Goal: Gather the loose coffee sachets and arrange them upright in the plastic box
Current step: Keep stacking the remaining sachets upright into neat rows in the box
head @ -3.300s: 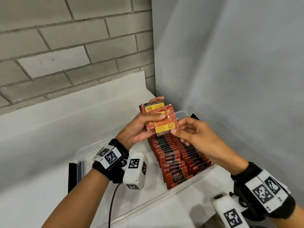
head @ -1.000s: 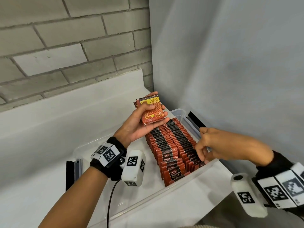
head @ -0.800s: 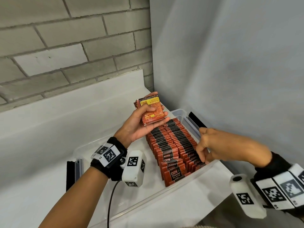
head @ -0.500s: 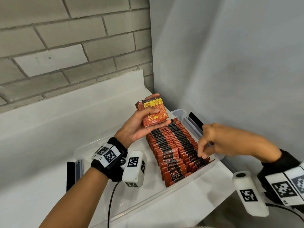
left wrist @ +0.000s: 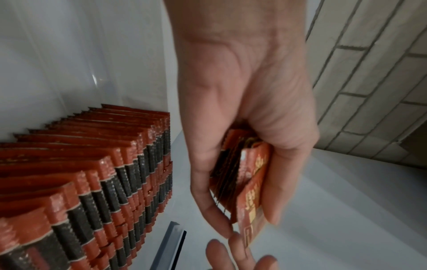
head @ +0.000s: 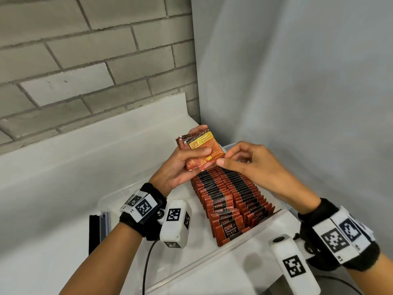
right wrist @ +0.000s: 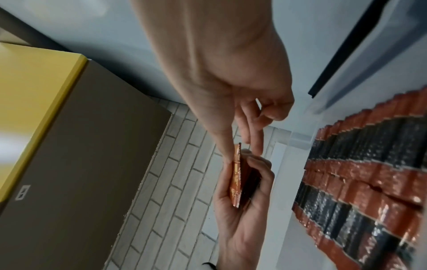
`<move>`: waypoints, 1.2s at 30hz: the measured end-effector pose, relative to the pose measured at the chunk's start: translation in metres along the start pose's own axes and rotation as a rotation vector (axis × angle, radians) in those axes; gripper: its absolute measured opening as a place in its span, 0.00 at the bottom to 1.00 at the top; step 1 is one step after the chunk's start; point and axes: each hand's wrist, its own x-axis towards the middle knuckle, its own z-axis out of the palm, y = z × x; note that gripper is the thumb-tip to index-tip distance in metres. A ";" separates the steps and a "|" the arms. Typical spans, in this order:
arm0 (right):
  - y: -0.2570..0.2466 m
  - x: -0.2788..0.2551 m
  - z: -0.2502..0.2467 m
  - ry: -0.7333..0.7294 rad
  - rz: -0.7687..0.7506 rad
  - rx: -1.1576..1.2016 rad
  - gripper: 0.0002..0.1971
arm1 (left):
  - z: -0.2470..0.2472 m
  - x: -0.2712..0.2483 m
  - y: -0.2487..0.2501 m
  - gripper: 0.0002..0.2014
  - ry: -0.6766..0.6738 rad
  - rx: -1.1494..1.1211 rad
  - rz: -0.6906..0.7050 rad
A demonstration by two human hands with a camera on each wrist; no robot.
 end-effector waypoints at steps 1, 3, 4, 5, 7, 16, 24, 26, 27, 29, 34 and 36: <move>0.002 0.002 0.002 0.012 0.021 0.019 0.15 | 0.000 0.000 0.000 0.39 -0.005 0.005 -0.001; 0.005 0.005 0.005 0.016 0.040 0.066 0.14 | 0.000 0.000 -0.001 0.37 -0.001 0.019 -0.010; 0.005 0.005 0.006 0.017 0.030 0.100 0.12 | 0.000 0.000 -0.002 0.36 0.008 0.023 -0.025; 0.004 0.005 0.007 0.026 0.012 0.154 0.10 | 0.001 0.000 -0.003 0.34 0.017 0.018 -0.051; 0.001 0.004 0.007 0.079 -0.033 0.327 0.07 | 0.003 -0.001 -0.002 0.34 0.039 -0.024 -0.110; 0.003 0.000 -0.002 0.248 -0.249 0.198 0.05 | 0.002 0.000 0.002 0.37 0.053 -0.168 -0.128; 0.011 0.001 0.004 0.097 -0.200 0.163 0.13 | -0.002 -0.003 0.004 0.25 0.083 -0.076 -0.072; 0.009 0.002 0.002 0.076 -0.104 0.250 0.09 | -0.003 -0.002 0.003 0.27 0.073 -0.074 -0.066; 0.008 0.002 0.001 0.072 -0.063 0.296 0.07 | -0.003 -0.002 0.003 0.28 0.062 -0.070 -0.065; 0.006 0.004 0.000 0.074 -0.026 0.355 0.10 | -0.002 -0.001 0.002 0.30 0.031 -0.065 -0.061; 0.009 0.007 -0.002 -0.004 0.046 0.467 0.13 | -0.003 0.001 0.000 0.34 -0.047 -0.028 -0.058; 0.013 0.006 -0.006 0.003 0.047 0.418 0.09 | -0.004 0.001 0.000 0.32 -0.040 -0.041 -0.068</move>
